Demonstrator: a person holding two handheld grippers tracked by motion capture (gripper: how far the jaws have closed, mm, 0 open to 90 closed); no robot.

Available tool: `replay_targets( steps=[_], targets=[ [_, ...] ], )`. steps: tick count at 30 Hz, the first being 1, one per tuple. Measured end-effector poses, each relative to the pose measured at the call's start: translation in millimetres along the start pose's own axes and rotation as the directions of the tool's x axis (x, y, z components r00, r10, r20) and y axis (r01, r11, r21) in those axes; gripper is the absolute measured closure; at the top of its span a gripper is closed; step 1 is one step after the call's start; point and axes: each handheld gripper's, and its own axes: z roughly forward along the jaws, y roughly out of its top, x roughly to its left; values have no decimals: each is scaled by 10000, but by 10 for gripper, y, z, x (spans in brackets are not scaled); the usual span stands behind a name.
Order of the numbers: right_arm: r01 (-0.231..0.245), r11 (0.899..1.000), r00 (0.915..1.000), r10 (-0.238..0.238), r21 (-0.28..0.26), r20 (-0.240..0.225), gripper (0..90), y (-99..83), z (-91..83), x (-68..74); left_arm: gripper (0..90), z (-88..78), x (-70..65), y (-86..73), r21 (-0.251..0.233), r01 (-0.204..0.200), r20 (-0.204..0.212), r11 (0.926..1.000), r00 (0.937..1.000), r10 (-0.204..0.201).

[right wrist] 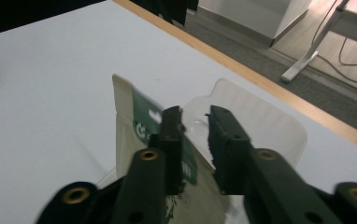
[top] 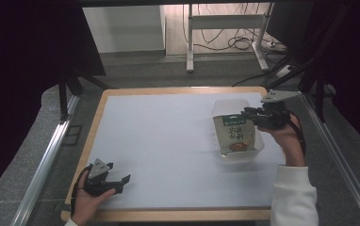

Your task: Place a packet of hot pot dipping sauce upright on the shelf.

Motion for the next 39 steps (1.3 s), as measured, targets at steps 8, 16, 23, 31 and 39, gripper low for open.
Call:
replay_targets(
  steps=[8, 16, 23, 31, 39],
  targets=[
    [404, 9991, 9949, -389, -149, 932, 430, 201, 11, 270, 154, 0, 1, -1, 16, -49, 15, 10000, 10000, 49],
    [-144, 9986, 9999, 145, -509, 23, 378, 308, 130, 482, 154, 0, 3, 0, 15, -51, 18, 10000, 10000, 51],
    [100, 9991, 9960, -136, -410, -884, 362, 349, 335, 877, 154, 2, 5, -2, 13, -27, 11, 10000, 10000, 27],
    [185, 9997, 9884, -207, -159, -1506, 348, 130, 495, 1308, 154, -9, 9, -2, 2, -45, 39, 10000, 10000, 45],
    [464, 9959, 9669, -253, 775, -2541, 336, -307, 727, 1693, 154, 4, -5, -2, -1, 2, 28, 10000, 10000, -2]
  ],
)
